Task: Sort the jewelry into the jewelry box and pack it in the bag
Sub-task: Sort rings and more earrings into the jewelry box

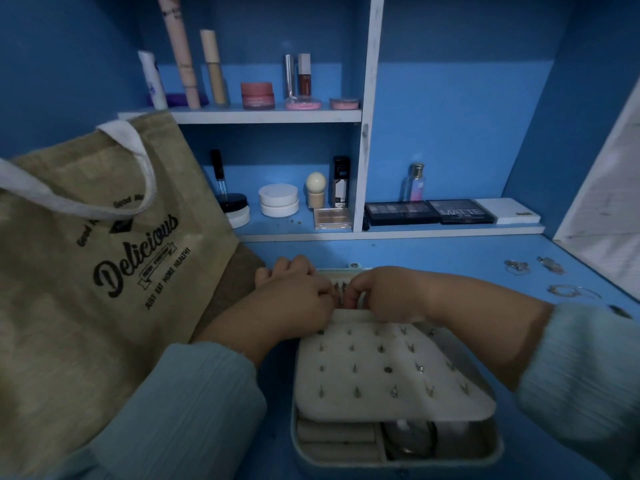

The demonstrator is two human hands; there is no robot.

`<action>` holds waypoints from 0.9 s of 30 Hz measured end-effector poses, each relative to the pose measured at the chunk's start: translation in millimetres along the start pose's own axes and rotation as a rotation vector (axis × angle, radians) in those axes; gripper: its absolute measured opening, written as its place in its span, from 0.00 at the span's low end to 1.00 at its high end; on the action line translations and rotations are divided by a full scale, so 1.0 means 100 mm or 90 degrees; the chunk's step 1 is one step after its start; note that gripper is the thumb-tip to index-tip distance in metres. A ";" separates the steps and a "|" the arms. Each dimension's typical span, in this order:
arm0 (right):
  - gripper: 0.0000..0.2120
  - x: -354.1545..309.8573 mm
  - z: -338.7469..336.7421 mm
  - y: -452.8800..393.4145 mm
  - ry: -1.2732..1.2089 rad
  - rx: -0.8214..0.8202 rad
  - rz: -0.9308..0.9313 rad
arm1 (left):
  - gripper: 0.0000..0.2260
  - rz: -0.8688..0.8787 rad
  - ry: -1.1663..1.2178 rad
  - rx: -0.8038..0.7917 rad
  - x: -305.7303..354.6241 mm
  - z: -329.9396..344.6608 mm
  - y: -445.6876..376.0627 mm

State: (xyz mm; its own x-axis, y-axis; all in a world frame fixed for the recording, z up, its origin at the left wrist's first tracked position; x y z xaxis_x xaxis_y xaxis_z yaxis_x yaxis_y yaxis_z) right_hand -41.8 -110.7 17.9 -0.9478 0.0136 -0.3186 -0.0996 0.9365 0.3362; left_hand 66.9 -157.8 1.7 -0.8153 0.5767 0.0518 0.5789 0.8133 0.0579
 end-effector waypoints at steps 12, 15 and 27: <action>0.15 0.01 -0.02 0.01 -0.007 -0.002 0.023 | 0.05 -0.045 0.037 0.027 -0.04 0.00 0.00; 0.17 0.01 0.00 0.00 -0.005 -0.010 0.028 | 0.06 -0.024 0.042 0.014 -0.03 0.00 0.00; 0.11 0.16 -0.06 0.06 -0.129 0.072 0.016 | 0.03 -0.012 0.012 -0.029 0.05 -0.04 -0.04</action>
State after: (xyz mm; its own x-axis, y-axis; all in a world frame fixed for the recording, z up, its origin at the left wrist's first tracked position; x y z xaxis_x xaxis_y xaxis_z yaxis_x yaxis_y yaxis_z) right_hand -59.8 -106.8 20.1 -0.8682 0.0965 -0.4868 -0.0318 0.9681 0.2486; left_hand 60.8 -158.0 6.2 -0.8263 0.5589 0.0691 0.5632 0.8197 0.1048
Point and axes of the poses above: each hand's wrist, its own y-axis away from the middle knuckle, its own z-axis out of the palm, x = y × z, the point moved 4 cm from there along -y, towards the middle knuckle, and after that the axes turned 6 degrees about -y, right-handed, at the moved point
